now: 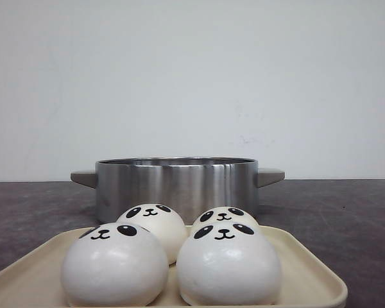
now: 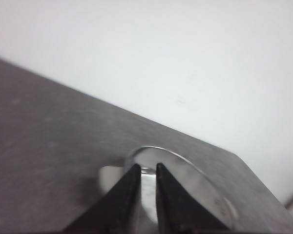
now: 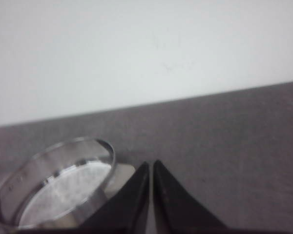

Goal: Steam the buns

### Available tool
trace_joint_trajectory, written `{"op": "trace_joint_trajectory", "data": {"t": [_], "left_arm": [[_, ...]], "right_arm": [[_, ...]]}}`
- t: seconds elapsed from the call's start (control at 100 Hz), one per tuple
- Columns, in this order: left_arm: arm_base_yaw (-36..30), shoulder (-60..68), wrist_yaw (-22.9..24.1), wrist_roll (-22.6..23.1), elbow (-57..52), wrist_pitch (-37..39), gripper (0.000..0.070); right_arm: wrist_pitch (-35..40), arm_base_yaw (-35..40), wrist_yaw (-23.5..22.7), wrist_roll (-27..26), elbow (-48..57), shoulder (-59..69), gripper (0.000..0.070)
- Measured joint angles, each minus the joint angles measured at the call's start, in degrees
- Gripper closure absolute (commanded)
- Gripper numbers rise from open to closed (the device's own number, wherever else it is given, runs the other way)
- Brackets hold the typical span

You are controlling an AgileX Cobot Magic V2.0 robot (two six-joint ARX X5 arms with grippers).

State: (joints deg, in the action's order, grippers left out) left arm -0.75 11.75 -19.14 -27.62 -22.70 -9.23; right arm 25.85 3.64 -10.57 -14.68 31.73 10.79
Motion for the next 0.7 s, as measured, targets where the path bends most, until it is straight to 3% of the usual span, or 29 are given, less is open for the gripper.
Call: {"op": "trace_joint_trajectory", "data": {"t": [0.13,0.19,0.23,0.31,0.34,0.37,0.58,0.7], "left_arm": [[0.0,8.1,-1.4,4.7,-9.3,-4.1,0.0683],[0.0,11.3,-1.5,6.1,-13.1,-5.9,0.0620],[0.0,13.1,-1.6,6.7,-15.4,-6.7,0.0508],[0.0,15.6,-1.7,7.4,-19.1,-6.9,0.0198],[0.0,16.2,-1.7,7.5,-19.9,-6.5,0.0111],[0.0,16.4,-1.7,7.6,-20.4,-6.1,0.0069],[-1.1,16.4,-1.7,8.7,-20.8,-8.4,0.0082],[-3.3,17.2,-1.7,10.9,-20.8,-11.2,0.0150]], "right_arm": [[1.0,0.0,0.0,2.7,7.6,4.2,0.0693],[2.1,0.0,-0.4,3.6,10.8,5.4,0.0674],[3.2,0.0,-1.4,4.2,12.8,6.2,0.0568],[5.4,0.0,-3.0,5.1,16.2,7.6,0.0237],[6.1,0.0,-3.1,5.3,17.2,8.1,0.0165],[6.7,0.0,-3.3,5.3,18.1,8.5,0.0140],[7.4,0.0,-7.8,3.8,21.2,11.3,0.0137],[7.5,0.0,-12.1,2.5,21.8,14.3,0.0137]]}}
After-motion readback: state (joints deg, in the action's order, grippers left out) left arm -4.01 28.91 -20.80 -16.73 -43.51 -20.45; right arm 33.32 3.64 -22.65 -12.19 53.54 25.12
